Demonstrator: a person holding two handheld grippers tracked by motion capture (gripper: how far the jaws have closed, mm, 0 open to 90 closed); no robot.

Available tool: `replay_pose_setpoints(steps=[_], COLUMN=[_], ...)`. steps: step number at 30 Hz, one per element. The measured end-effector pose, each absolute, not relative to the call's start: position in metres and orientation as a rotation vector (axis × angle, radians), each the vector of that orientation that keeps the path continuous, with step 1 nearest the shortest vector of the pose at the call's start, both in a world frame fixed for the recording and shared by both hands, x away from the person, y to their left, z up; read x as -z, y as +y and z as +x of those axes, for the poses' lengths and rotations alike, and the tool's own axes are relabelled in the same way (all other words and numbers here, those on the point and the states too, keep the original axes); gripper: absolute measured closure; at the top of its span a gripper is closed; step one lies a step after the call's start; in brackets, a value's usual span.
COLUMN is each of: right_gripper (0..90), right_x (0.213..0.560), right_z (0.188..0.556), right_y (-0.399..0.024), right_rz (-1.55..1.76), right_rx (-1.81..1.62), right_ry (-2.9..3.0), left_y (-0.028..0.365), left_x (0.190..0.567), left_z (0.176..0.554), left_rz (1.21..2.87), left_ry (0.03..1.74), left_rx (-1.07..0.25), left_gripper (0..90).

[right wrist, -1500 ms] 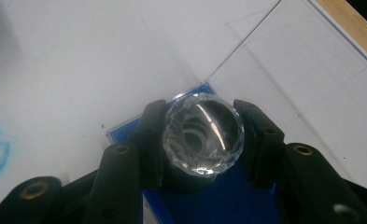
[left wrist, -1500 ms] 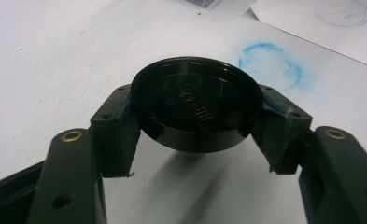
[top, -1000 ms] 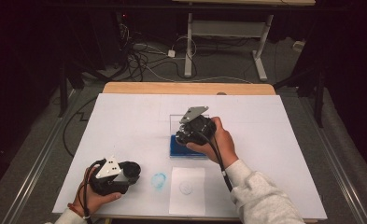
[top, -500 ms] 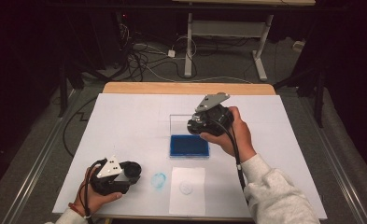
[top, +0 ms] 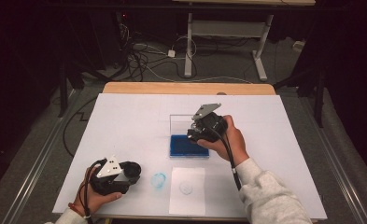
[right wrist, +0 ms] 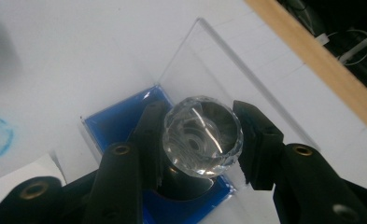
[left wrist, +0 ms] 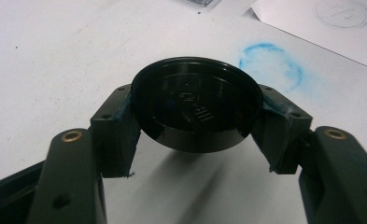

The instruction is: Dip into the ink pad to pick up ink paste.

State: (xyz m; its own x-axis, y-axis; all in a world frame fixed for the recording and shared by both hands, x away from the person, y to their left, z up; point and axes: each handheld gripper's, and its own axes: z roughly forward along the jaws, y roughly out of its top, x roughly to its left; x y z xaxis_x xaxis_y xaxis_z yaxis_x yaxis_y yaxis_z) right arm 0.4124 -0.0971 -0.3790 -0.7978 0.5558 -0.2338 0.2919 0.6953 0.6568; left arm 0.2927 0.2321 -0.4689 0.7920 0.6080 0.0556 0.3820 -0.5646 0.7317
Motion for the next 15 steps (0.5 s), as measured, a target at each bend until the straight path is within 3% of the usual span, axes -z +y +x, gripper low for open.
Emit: replay_pose_setpoints(steps=[8,15], right_gripper=[57.6,57.6], right_x=[0.410,0.418], right_z=[0.418,0.418], right_y=[-0.086,-0.081], right_rz=[0.664,0.665], right_rx=[-0.814,-0.802], right_ry=[2.547,2.568], left_y=[0.233,0.234], left_x=[0.469,0.469], left_z=[0.293,0.293], left_rz=[2.237,2.235], left_ry=[0.728,0.730], left_rx=[-0.388,-0.386], left_gripper=[36.7,36.7])
